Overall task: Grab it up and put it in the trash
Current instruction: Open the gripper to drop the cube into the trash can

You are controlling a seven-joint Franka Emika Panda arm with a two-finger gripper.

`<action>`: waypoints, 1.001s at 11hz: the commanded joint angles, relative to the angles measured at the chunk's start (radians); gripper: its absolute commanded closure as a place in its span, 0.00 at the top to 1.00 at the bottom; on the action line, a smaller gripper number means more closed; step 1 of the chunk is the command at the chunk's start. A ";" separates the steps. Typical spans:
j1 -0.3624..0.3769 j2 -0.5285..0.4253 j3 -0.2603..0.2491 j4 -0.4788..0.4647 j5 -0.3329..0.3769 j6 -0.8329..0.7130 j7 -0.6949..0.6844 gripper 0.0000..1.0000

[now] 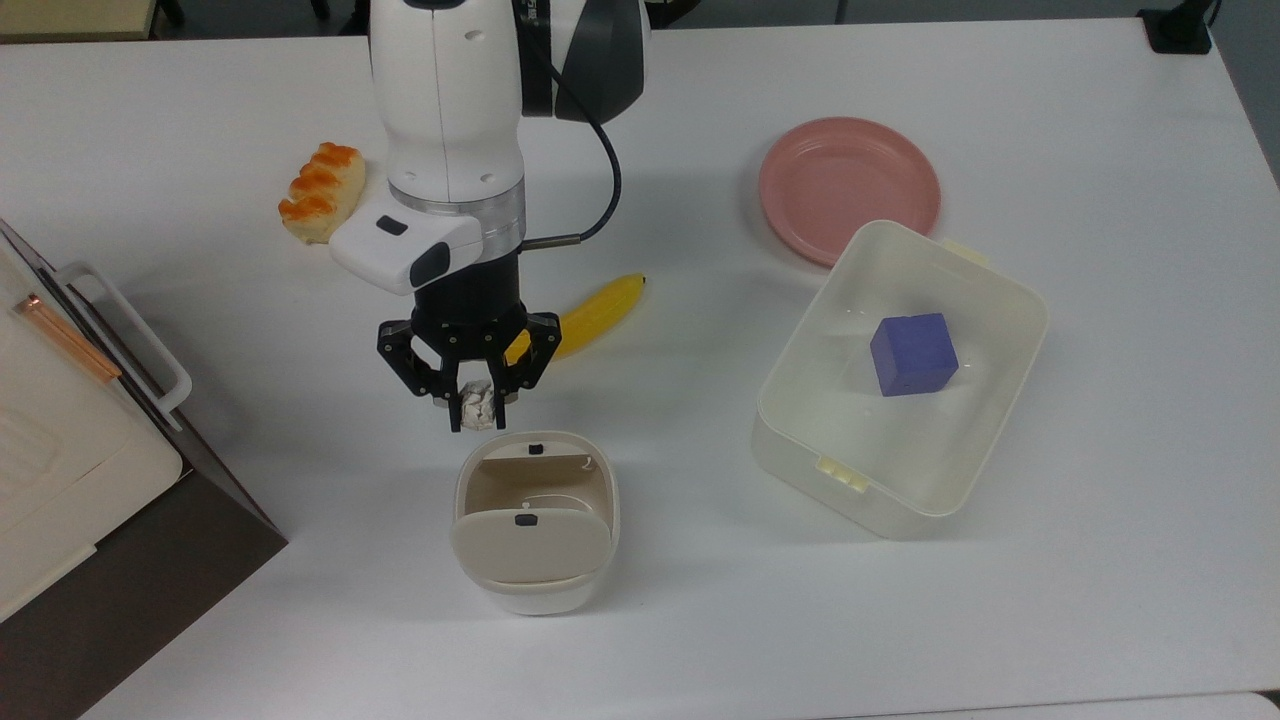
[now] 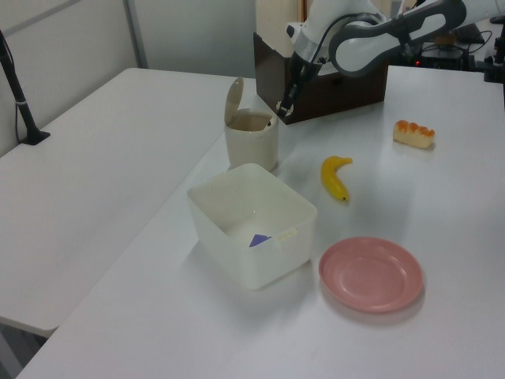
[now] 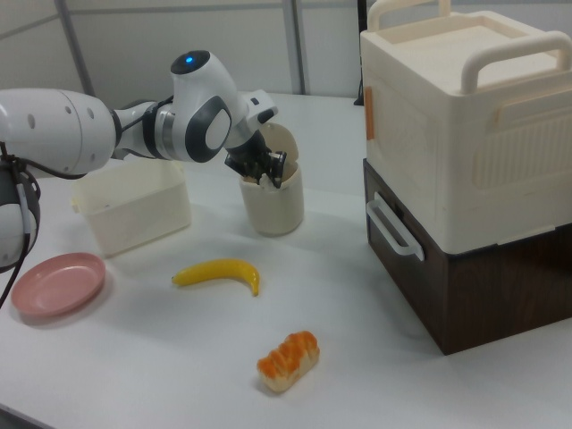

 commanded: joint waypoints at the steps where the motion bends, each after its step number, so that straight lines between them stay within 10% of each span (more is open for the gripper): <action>1: 0.041 0.057 -0.015 0.075 -0.021 0.062 0.024 0.33; 7: 0.058 0.129 -0.017 0.077 -0.045 0.258 0.024 0.34; 9: 0.063 0.127 -0.017 0.077 -0.041 0.259 0.071 0.95; 11: 0.064 0.126 -0.018 0.077 -0.045 0.259 0.094 1.00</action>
